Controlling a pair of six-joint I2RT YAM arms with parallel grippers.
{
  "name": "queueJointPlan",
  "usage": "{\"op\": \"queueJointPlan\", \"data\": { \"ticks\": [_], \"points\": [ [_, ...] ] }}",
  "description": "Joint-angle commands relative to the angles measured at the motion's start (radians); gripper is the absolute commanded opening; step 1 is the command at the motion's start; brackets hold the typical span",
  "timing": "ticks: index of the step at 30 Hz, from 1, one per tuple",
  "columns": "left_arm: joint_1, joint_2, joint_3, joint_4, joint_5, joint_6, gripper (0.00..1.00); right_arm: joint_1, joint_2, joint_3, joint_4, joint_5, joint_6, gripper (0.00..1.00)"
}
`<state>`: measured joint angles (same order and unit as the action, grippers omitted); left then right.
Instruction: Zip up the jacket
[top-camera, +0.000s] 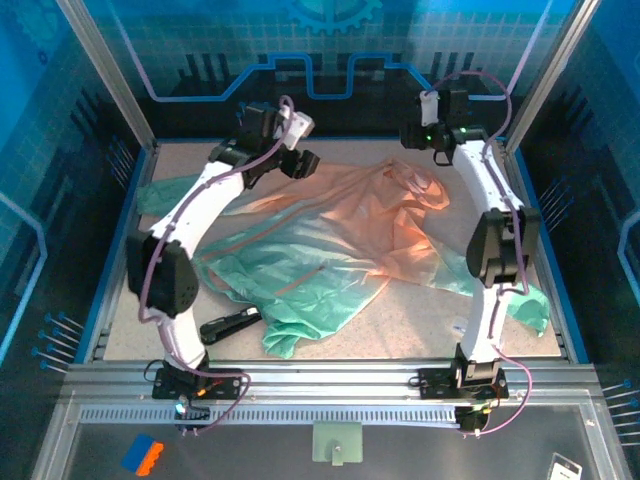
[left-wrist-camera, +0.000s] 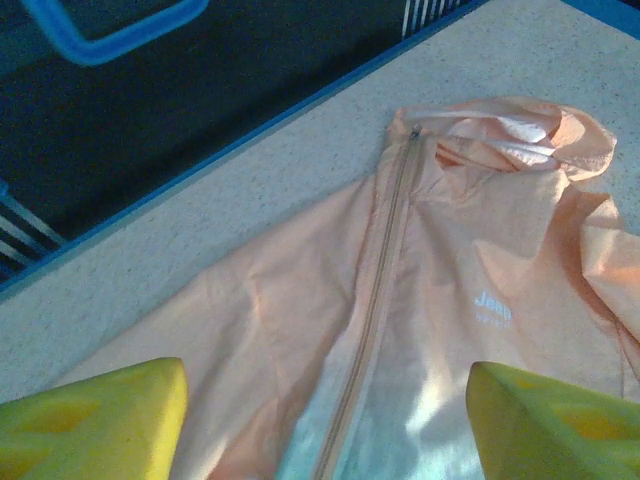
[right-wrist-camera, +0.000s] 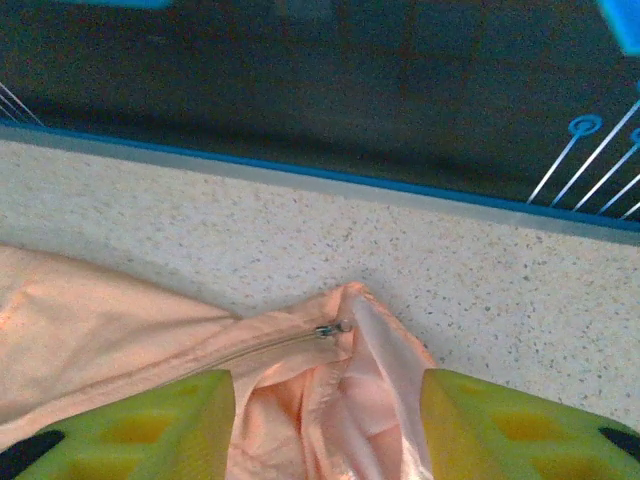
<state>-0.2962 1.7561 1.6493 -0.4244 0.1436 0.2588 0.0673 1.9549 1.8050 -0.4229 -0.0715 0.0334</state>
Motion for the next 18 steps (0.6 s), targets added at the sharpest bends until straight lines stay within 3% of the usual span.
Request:
{"op": "queueJointPlan", "data": {
  "ticks": [1,6,8,11,18],
  "points": [
    [0.050,-0.110,-0.136,0.035,-0.022,-0.083,0.79,0.015,-0.129,-0.200,0.137,-0.031,0.019,0.57],
    [0.136,-0.298,-0.363,0.090,-0.010,-0.160,0.86,0.017,-0.349,-0.518,0.273,-0.025,0.030,0.60],
    [0.171,-0.374,-0.468,0.136,-0.011,-0.184,0.90,0.020,-0.438,-0.640,0.332,0.003,0.042,0.79],
    [0.223,-0.478,-0.628,0.221,-0.036,-0.224,0.99,0.021,-0.559,-0.818,0.413,0.035,0.060,0.96],
    [0.313,-0.575,-0.925,0.434,-0.220,-0.369,0.99,0.023,-0.761,-1.170,0.603,0.200,0.076,1.00]
  ]
}}
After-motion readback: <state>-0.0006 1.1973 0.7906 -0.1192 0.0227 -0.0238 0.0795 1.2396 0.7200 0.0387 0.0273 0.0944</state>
